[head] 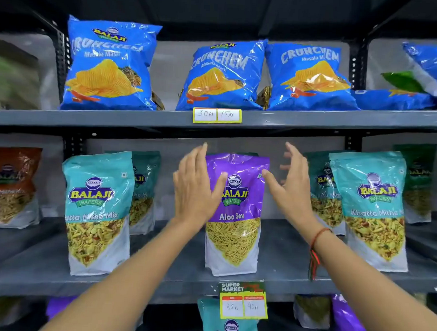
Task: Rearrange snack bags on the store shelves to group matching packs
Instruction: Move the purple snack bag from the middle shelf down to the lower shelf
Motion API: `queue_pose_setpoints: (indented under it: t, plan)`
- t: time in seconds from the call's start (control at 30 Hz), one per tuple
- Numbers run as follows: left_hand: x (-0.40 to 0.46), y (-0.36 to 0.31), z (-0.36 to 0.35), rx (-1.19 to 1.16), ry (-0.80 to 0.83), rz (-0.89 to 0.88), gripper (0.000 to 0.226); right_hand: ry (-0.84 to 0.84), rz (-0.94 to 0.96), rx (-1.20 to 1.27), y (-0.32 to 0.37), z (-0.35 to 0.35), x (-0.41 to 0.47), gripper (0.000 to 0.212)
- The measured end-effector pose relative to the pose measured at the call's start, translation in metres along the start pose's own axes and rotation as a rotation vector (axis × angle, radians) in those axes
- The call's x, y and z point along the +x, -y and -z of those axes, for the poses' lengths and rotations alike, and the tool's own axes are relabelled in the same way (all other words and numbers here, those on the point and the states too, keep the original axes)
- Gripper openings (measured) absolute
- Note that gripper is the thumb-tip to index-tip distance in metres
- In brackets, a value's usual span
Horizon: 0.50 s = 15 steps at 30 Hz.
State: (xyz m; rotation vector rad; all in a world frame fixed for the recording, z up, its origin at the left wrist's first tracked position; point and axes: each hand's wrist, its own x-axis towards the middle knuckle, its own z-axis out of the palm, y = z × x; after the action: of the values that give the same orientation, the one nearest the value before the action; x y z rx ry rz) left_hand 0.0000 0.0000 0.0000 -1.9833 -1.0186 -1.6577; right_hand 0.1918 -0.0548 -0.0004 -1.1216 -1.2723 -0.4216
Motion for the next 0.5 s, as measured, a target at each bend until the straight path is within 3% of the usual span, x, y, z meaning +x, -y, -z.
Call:
queue_pose_setpoints:
  t: [0.17, 0.23, 0.3, 0.37, 0.5]
  plan:
    - [-0.045, 0.02, -0.035, -0.26, 0.252, 0.471, 0.088, 0.253, -0.533, 0.194, -0.043, -0.019, -0.028, 0.096]
    - [-0.054, 0.027, -0.045, -0.348, 0.219, 0.584, 0.07, 0.39, -0.672, 0.293, -0.054, -0.024, -0.036, 0.081]
    - [-0.063, 0.029, -0.049, -0.44, 0.13, 0.626, 0.043, 0.501, -0.716, 0.393, -0.061, -0.029, -0.044, 0.047]
    - [-0.069, 0.029, -0.049, -0.505, 0.081, 0.648, 0.044, 0.528, -0.691, 0.45, -0.066, -0.035, -0.052, 0.017]
    - [-0.064, 0.026, -0.045, -0.506, 0.068, 0.671, 0.037, 0.354, -0.622, 0.444, -0.066, -0.042, -0.059, 0.013]
